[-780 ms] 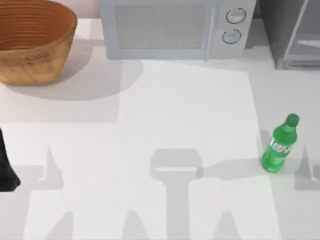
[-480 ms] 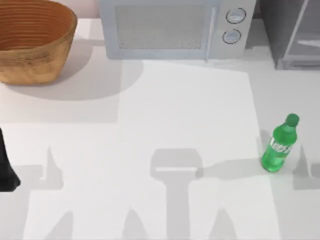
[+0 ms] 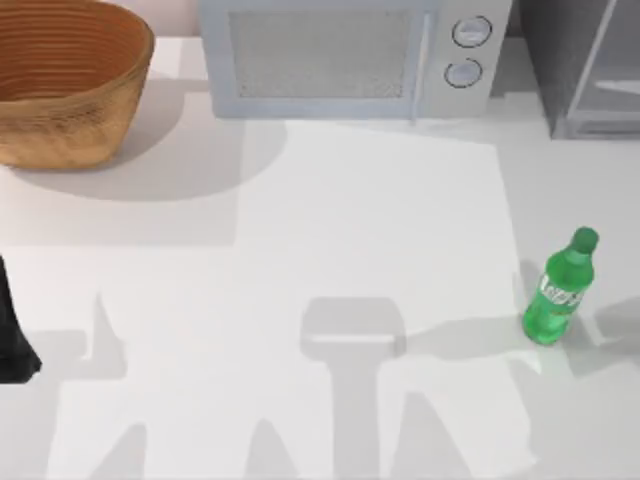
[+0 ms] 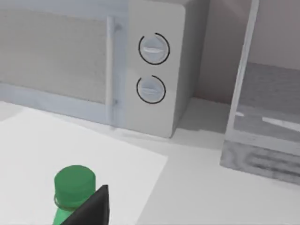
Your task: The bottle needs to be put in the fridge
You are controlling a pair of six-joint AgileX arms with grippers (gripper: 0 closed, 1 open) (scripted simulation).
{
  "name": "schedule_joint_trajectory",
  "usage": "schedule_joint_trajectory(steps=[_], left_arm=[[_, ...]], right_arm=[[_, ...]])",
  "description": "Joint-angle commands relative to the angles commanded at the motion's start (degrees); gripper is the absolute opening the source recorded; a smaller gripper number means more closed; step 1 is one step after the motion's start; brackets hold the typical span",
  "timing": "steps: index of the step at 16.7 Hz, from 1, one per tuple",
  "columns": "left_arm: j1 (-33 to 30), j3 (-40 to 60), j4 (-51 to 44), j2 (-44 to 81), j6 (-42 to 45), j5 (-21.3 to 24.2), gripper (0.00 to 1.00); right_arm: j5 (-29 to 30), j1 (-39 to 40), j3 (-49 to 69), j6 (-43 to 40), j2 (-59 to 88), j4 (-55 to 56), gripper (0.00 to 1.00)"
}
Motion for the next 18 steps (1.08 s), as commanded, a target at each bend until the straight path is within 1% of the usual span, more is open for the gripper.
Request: schedule_joint_trajectory(steps=[6, 10, 14, 18], left_arm=[[0.0, 0.0, 0.0, 0.0, 0.0, 0.0, 1.0], [0.0, 0.0, 0.0, 0.0, 0.0, 0.0, 1.0], [0.0, 0.0, 0.0, 0.0, 0.0, 0.0, 1.0], [0.0, 0.0, 0.0, 0.0, 0.0, 0.0, 1.0]], right_arm=[[-16.86, -3.53, 0.98, -4.23, 35.55, 27.02, 1.0], [-25.74, -5.47, 1.49, -6.89, 54.79, 41.71, 1.0], [-31.11, -6.54, 1.79, -8.77, 65.62, 50.26, 1.0], [-32.03, -6.71, 1.85, -9.13, 67.39, 51.6, 1.0]])
